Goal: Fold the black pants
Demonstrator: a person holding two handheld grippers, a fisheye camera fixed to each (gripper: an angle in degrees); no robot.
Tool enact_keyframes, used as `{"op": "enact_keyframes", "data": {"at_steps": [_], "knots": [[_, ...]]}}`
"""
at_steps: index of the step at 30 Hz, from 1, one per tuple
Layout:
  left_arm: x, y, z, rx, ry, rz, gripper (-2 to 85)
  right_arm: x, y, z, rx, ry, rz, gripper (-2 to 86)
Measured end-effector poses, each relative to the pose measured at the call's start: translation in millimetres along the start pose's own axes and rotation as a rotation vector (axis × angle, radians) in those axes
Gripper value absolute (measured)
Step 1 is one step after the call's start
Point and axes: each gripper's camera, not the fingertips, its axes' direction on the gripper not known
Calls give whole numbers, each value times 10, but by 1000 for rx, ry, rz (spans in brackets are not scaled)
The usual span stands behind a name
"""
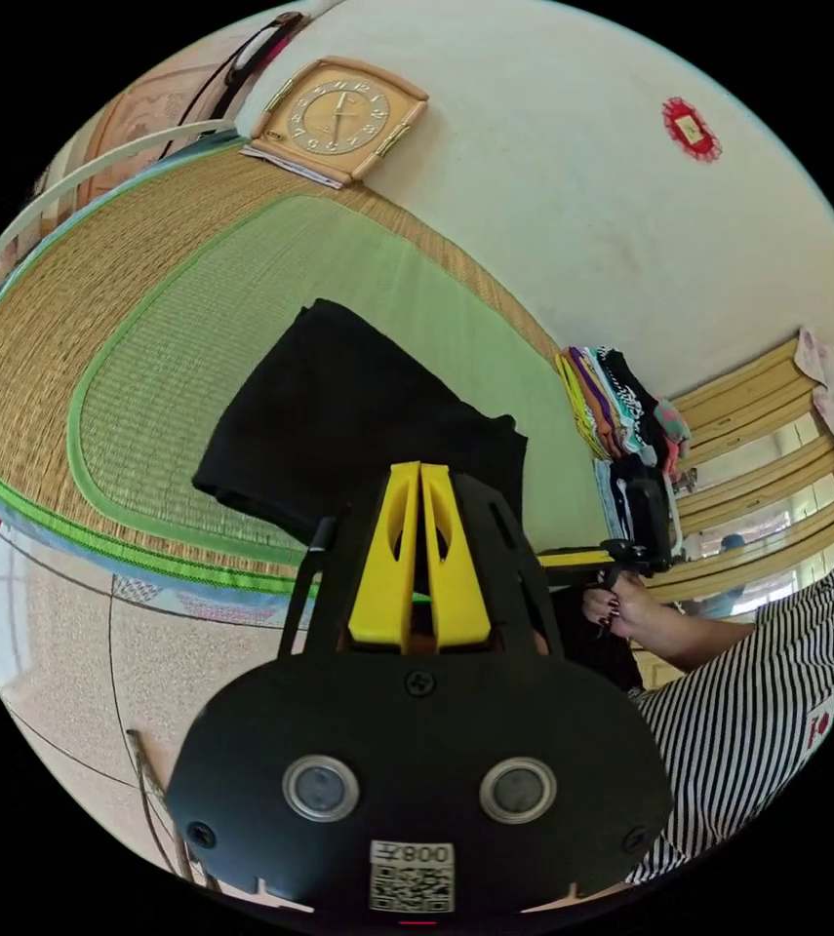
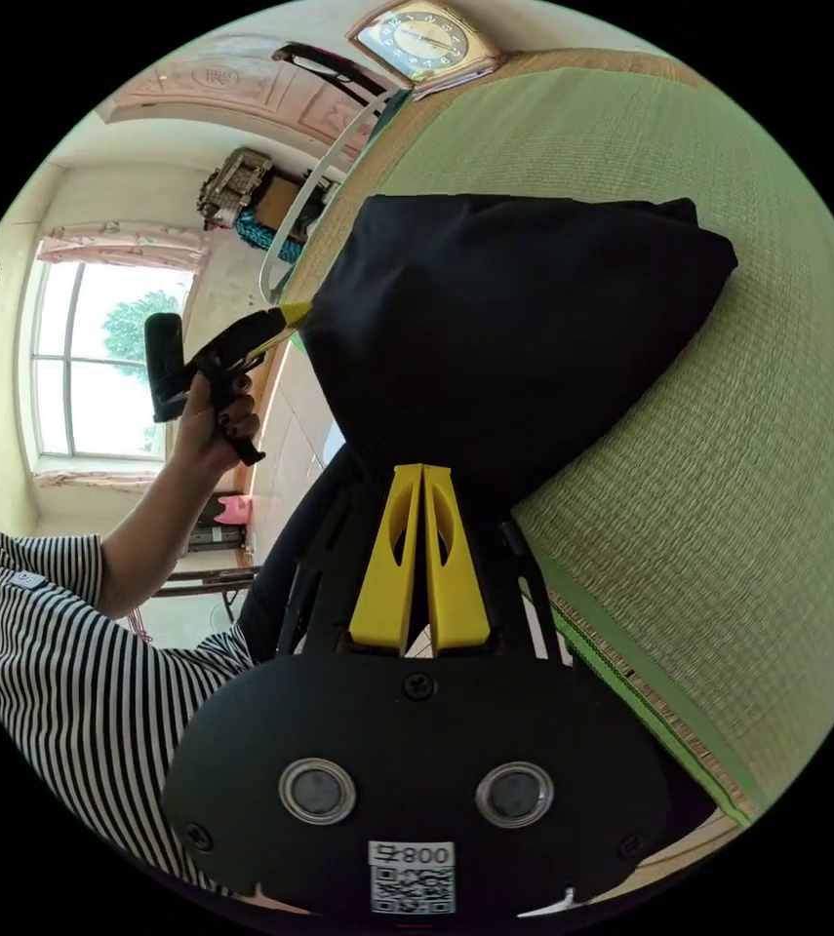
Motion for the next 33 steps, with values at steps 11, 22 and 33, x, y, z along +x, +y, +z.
{"op": "enact_keyframes", "data": {"at_steps": [11, 22, 33], "knots": [[450, 683, 1023, -405, 268, -54, 70, 951, 839, -373, 141, -228, 305, 19], [394, 805, 1428, -480, 282, -71, 29, 1473, 1214, -436, 176, -453, 410, 83], [288, 1107, 1360, -373, 354, -82, 9, 1777, 1376, -445, 240, -685, 478, 109]]}}
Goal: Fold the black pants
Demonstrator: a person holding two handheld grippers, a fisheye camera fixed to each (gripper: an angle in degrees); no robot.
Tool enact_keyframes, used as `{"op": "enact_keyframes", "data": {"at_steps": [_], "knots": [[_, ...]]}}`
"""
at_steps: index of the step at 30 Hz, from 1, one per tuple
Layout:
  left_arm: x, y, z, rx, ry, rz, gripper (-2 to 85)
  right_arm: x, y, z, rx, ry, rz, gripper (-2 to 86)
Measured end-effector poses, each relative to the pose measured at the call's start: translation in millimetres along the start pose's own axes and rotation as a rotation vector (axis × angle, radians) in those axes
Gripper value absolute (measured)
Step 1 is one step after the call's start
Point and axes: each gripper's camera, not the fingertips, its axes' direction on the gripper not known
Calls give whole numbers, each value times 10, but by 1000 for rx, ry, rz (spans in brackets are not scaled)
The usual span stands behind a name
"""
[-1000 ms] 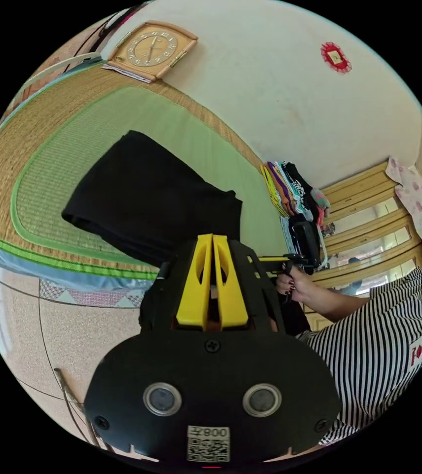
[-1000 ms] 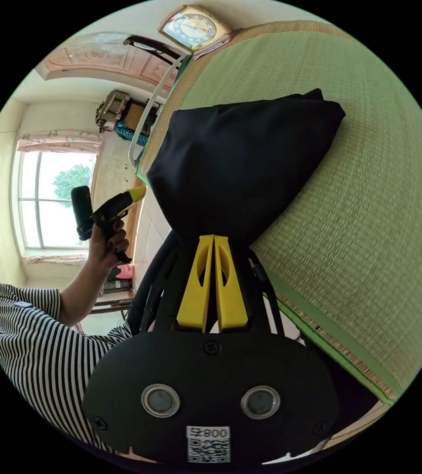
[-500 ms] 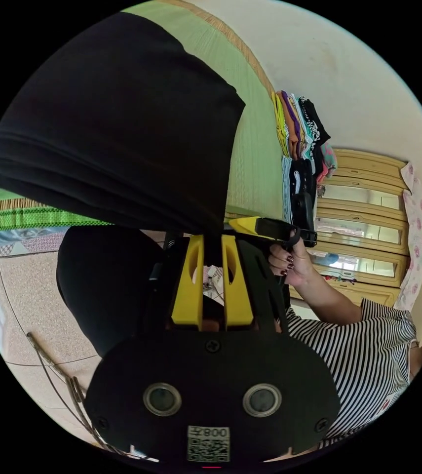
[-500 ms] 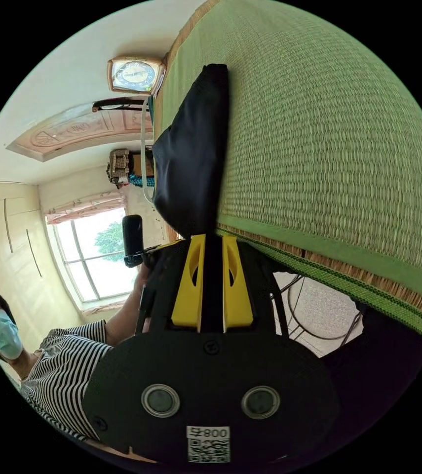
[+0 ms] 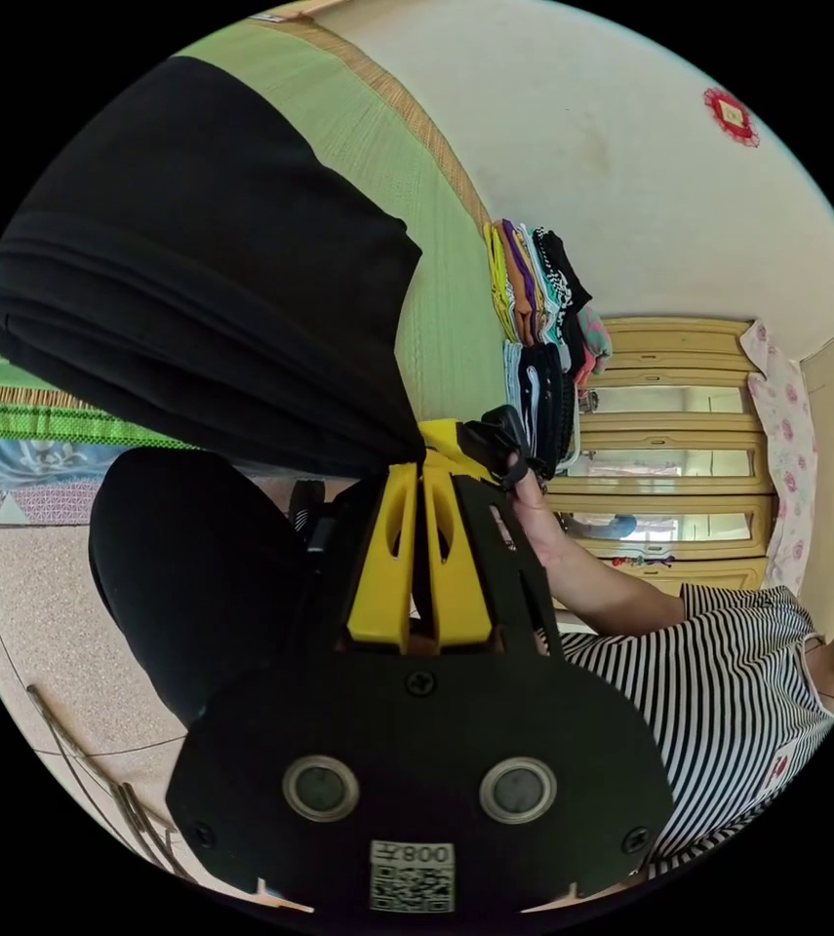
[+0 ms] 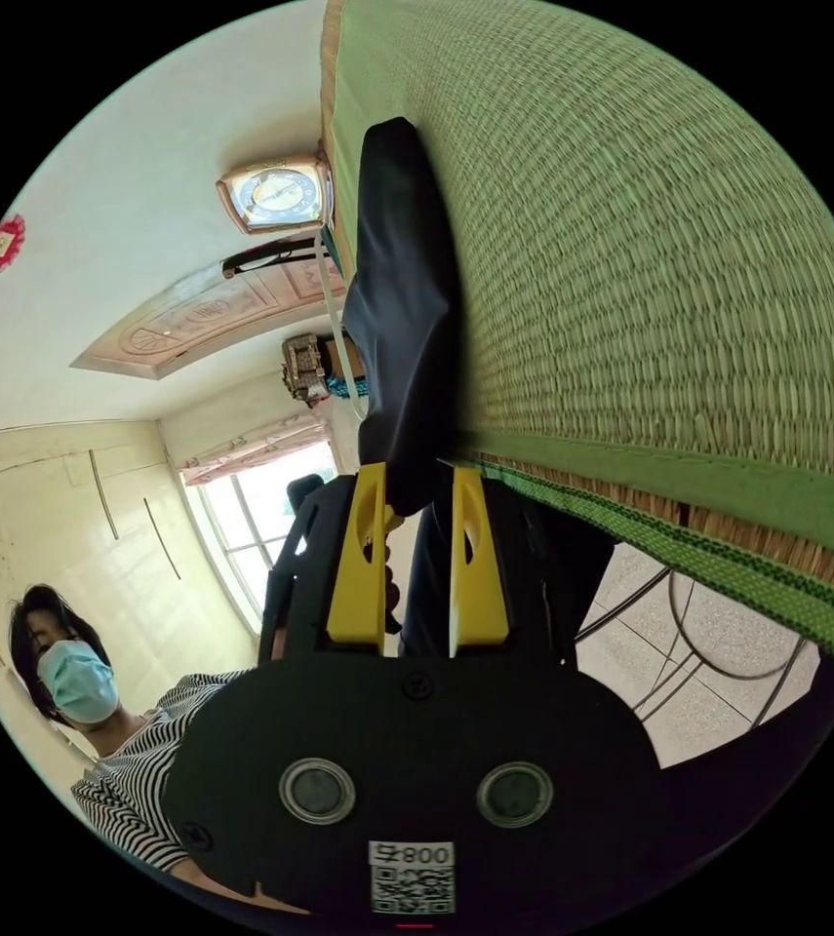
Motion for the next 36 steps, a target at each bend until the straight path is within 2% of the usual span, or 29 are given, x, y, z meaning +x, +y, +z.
{"op": "enact_keyframes", "data": {"at_steps": [7, 17, 23, 31, 36], "knots": [[-173, 182, 46, 4, 10, 8, 8, 65, -27, 10, -5, -64, 38, 108], [-568, 614, -74, 47, 44, -7, 9, -82, -63, 47, -42, -62, 19, 42], [-1155, 1090, -525, 262, 149, -132, 42, -433, -37, -18, -34, -62, -40, 25], [-2067, 1675, -832, 660, 480, -360, 106, -1045, -91, -5, -41, -68, -125, 17], [-2358, 1776, -830, 748, 564, -453, 126, -1357, -144, 75, -58, -51, -161, 12]]}}
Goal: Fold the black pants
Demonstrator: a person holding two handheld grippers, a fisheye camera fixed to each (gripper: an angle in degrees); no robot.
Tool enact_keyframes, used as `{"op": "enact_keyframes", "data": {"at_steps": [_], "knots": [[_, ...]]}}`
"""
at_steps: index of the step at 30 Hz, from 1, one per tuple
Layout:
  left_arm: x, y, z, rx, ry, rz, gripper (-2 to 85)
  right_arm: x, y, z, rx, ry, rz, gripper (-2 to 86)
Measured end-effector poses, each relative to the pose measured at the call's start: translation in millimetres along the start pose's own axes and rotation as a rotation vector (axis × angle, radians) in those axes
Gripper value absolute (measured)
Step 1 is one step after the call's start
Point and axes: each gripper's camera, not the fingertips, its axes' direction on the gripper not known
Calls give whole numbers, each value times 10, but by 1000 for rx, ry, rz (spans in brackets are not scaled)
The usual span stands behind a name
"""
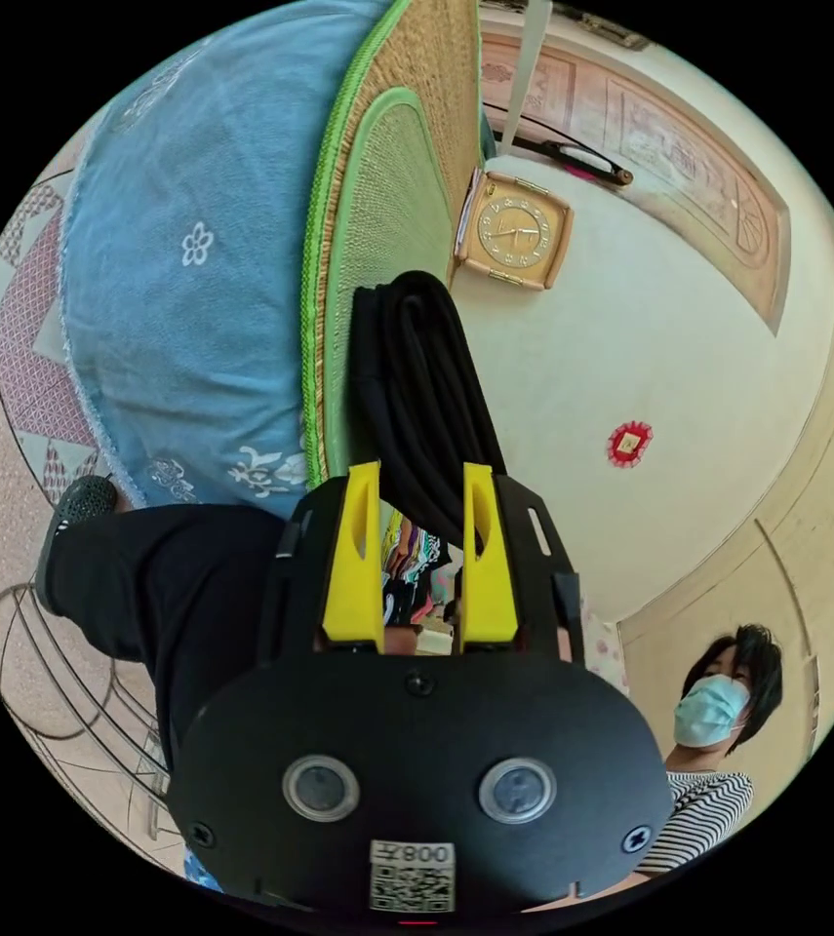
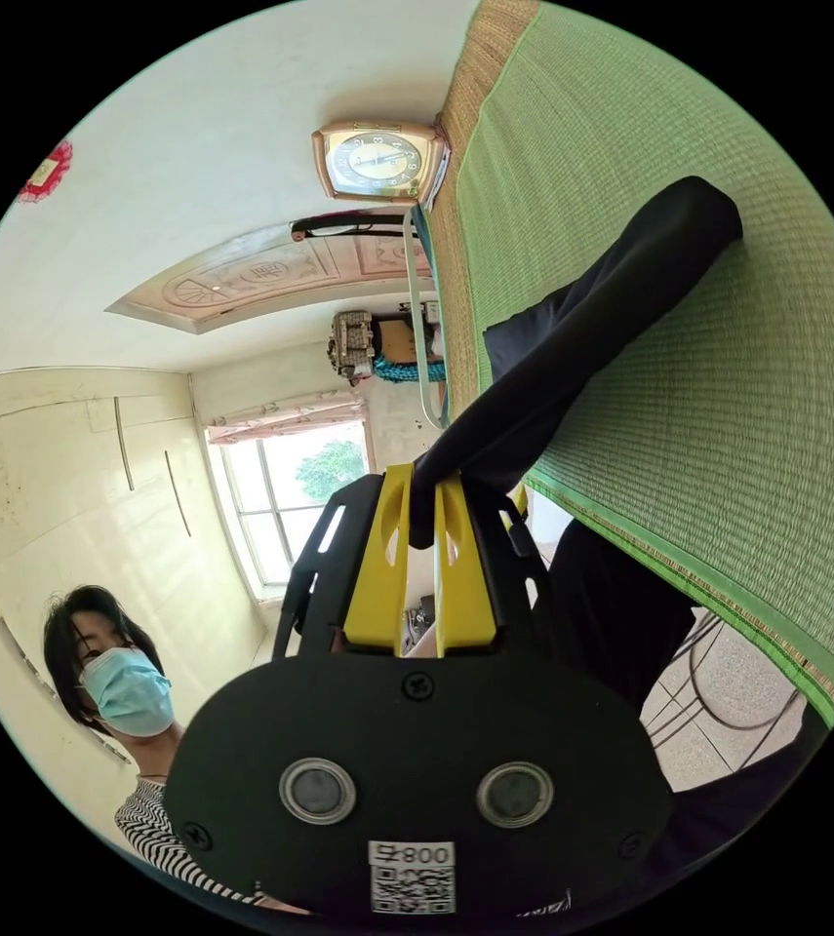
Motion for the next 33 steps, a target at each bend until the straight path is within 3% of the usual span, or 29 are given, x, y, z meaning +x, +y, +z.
{"op": "enact_keyframes", "data": {"at_steps": [6, 17, 33], "knots": [[-121, -155, -96, 78, 46, -71, 140, -142, 14, 36, -10, 24, -6, 8], [25, -403, -30, 67, -1, -91, 150, -142, 241, -81, 1, 0, 27, 6], [661, -455, 478, 67, 7, -104, 174, -42, 762, -448, 45, -15, 82, 12]]}}
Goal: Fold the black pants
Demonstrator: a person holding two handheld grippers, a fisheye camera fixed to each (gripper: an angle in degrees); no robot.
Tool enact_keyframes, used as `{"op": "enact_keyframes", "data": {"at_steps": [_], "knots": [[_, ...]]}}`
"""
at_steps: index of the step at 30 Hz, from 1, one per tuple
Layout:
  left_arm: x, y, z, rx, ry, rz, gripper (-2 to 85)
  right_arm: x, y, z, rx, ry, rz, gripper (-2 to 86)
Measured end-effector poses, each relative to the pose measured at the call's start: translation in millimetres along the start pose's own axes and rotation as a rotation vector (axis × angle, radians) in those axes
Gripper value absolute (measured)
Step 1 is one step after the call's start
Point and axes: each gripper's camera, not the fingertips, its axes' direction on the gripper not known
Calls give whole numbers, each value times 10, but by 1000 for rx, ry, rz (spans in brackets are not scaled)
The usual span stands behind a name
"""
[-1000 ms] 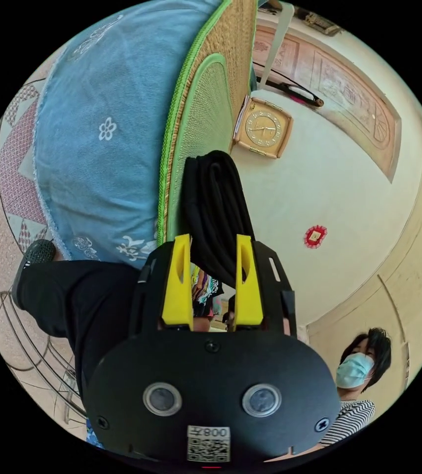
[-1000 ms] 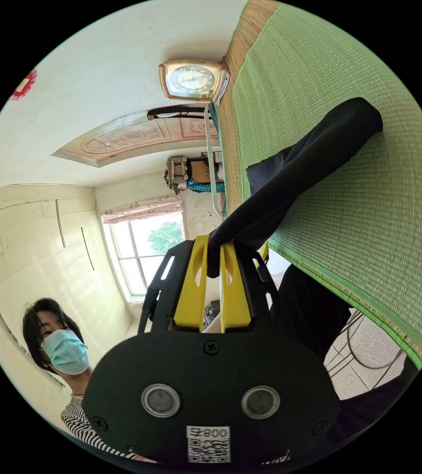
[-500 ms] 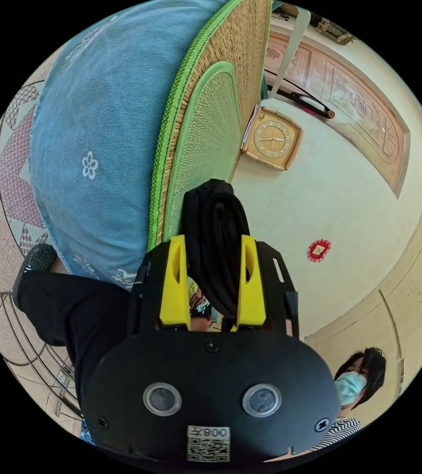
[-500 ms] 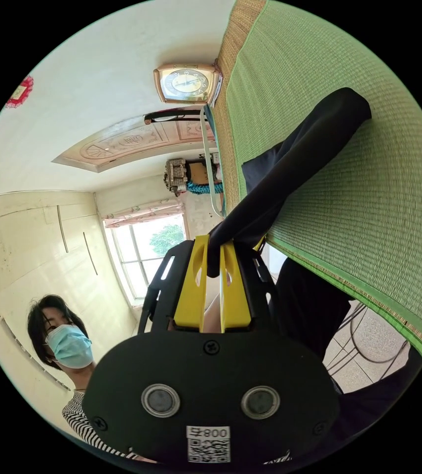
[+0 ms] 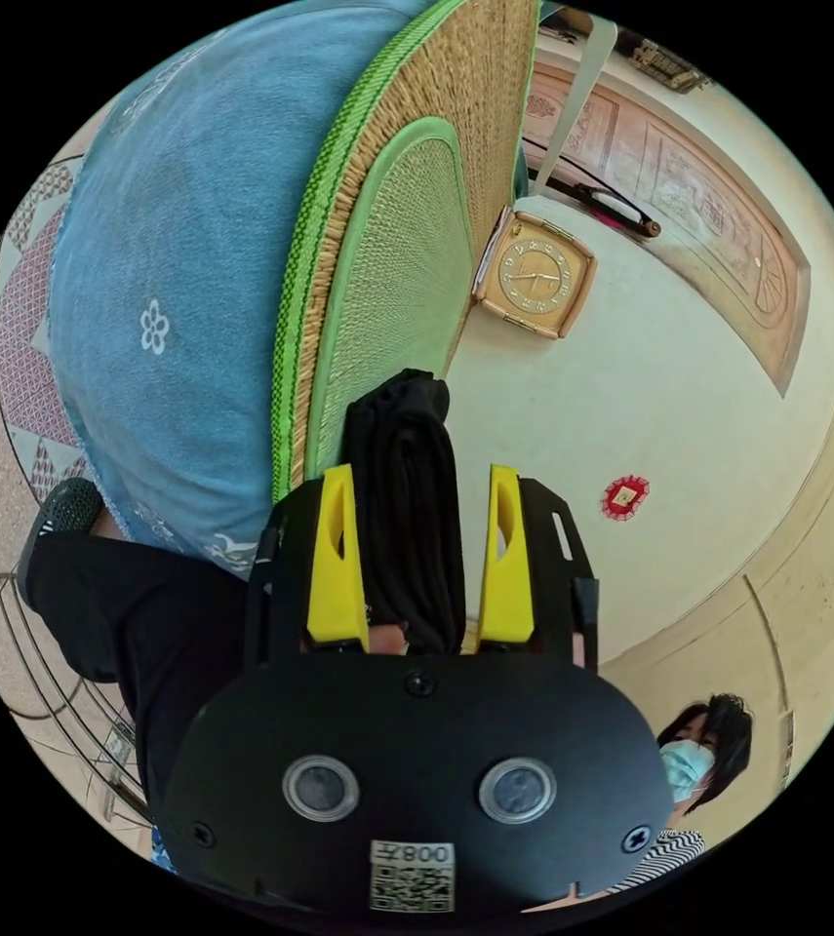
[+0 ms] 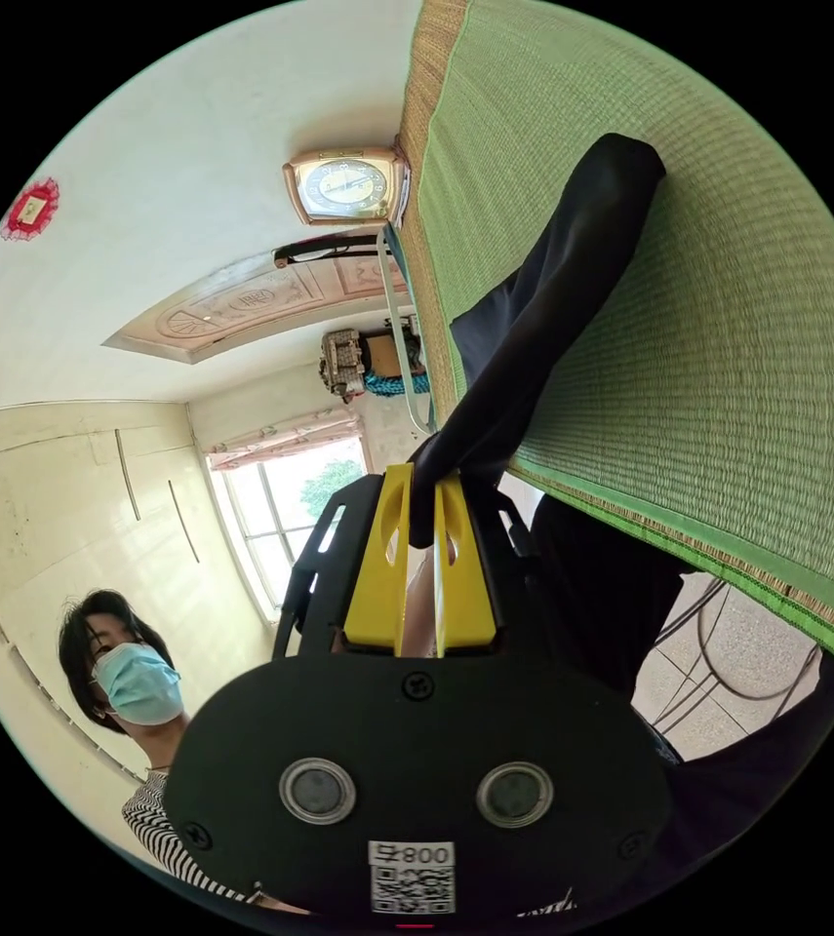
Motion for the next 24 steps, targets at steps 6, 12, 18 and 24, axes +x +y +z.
{"op": "enact_keyframes", "data": {"at_steps": [6, 12, 18, 24], "knots": [[400, 11, 413, -43, -146, -9, 101, 25, 213, -146, -2, 35, 12, 14], [949, 230, 782, -50, -238, 74, 54, 30, 513, -354, 5, 65, 17, 14], [1519, 657, 1103, -77, -239, 132, 45, -134, 965, -657, -5, 75, -43, 12], [2155, 1141, 1530, -108, -208, 180, 43, -261, 1591, -1014, 24, 36, -102, 8]]}}
